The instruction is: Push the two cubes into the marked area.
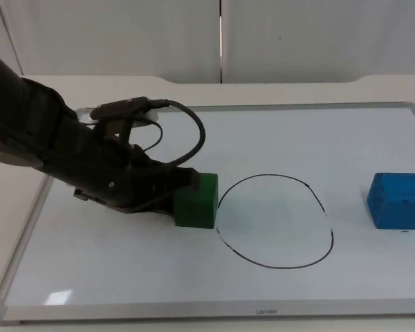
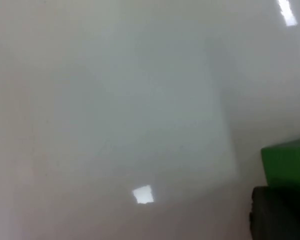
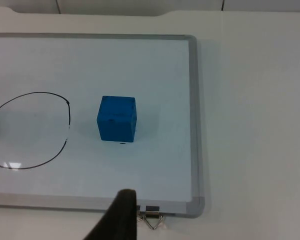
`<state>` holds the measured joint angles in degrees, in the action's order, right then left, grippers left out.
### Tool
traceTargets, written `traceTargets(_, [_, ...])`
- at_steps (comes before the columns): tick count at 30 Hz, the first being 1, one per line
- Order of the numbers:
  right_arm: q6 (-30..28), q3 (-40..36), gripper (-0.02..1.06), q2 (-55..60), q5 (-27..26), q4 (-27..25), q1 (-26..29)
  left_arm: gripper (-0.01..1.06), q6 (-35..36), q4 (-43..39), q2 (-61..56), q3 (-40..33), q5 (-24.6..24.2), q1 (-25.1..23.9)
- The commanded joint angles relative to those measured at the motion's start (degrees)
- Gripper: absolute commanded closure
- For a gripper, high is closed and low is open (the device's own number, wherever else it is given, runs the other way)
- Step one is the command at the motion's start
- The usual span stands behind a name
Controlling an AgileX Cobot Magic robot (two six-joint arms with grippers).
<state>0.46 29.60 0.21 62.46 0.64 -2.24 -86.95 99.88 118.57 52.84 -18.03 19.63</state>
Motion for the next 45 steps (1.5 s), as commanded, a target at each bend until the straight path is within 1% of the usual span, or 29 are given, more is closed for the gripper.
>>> traceTargets(1, [0.17, -0.01, -0.01, -0.21, -0.67, 0.12, 0.34, 1.05, 0.28, 0.06, 0.44, -0.02, 0.30, 0.30])
traceTargets(11, [0.17, -0.01, -0.01, -0.21, -0.67, 0.12, 0.34, 1.05, 1.33, 0.06, 0.33, -0.02, -1.37, 0.30])
traceTargets(18, [0.17, -0.01, -0.01, -0.21, -0.67, 0.12, 0.34, 1.05, 1.57, 0.06, 0.33, 0.11, -3.59, 0.30])
traceTargets(34, [0.17, -0.01, -0.01, -0.21, -0.67, 0.12, 0.34, 1.05, 1.79, 0.06, -2.01, 0.11, -3.67, 0.40])
traceTargets(38, [0.17, -0.01, -0.01, -0.21, -0.67, 0.12, 0.34, 1.05, 1.79, 0.06, -1.90, 0.12, -3.55, 1.65])
traceTargets(40, [0.17, -0.01, -0.01, -0.21, -0.67, 0.12, 0.34, 1.05, 1.79, 0.06, -1.90, 0.12, -2.87, 3.31])
traceTargets(41, [0.17, -0.01, -0.01, -0.21, -0.67, 0.12, 0.34, 1.05, 1.79, 0.06, -1.90, 0.12, -2.87, 3.31])
traceTargets(45, [0.17, -0.01, -0.01, -0.21, -0.67, 0.12, 0.34, 1.05, 1.58, 0.06, -1.90, 0.12, 4.16, 6.61])
